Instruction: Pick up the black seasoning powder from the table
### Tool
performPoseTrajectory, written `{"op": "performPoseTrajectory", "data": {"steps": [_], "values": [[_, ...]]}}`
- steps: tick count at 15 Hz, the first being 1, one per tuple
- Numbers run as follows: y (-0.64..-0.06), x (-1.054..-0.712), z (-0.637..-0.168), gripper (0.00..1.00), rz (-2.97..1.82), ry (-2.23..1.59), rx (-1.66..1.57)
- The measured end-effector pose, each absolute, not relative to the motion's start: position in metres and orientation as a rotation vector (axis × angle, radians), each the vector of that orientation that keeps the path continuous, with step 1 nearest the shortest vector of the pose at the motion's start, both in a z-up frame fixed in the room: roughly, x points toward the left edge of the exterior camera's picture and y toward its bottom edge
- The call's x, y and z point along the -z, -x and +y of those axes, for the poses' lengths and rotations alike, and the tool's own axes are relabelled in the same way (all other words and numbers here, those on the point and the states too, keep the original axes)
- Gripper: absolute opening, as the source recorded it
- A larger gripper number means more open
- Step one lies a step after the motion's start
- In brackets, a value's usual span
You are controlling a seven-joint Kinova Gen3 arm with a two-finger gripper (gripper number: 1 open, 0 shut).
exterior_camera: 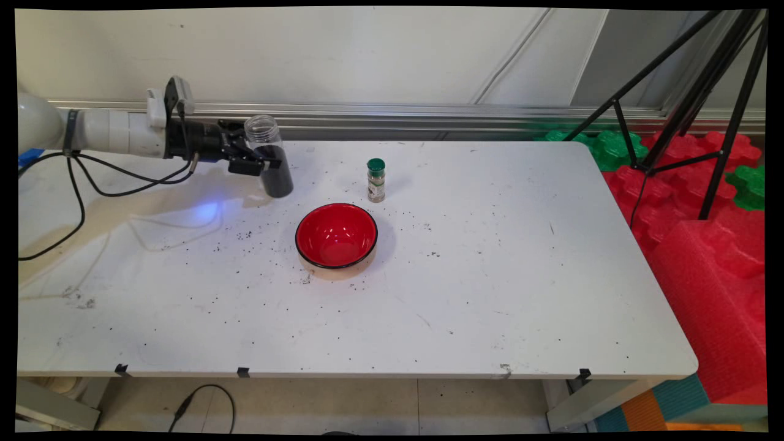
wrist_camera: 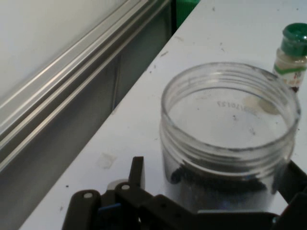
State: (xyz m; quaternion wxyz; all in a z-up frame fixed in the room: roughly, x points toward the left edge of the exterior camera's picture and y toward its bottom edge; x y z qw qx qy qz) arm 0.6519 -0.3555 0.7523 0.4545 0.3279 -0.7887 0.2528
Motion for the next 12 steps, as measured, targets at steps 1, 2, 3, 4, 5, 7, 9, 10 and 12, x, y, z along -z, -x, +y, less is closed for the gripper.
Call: {"op": "performPoseTrajectory", "data": {"steps": [1,2,3,4,5,7,9,10,12], "values": [[-0.651,-0.751,-0.358,1.0,-1.941,-0.805,-0.624],[-0.65,-0.749,-0.361,1.0,-1.937,-0.801,-0.625],[-0.65,-0.748,-0.362,1.0,-1.935,-0.798,-0.625],[-0.649,-0.747,-0.364,1.0,-1.931,-0.795,-0.625],[-0.649,-0.745,-0.366,1.0,-1.928,-0.791,-0.625],[-0.648,-0.743,-0.369,1.0,-1.923,-0.784,-0.625],[-0.647,-0.741,-0.372,1.0,-1.919,-0.778,-0.625],[-0.647,-0.74,-0.373,1.0,-1.918,-0.775,-0.624],[-0.647,-0.738,-0.374,1.0,-1.917,-0.769,-0.623]]}}
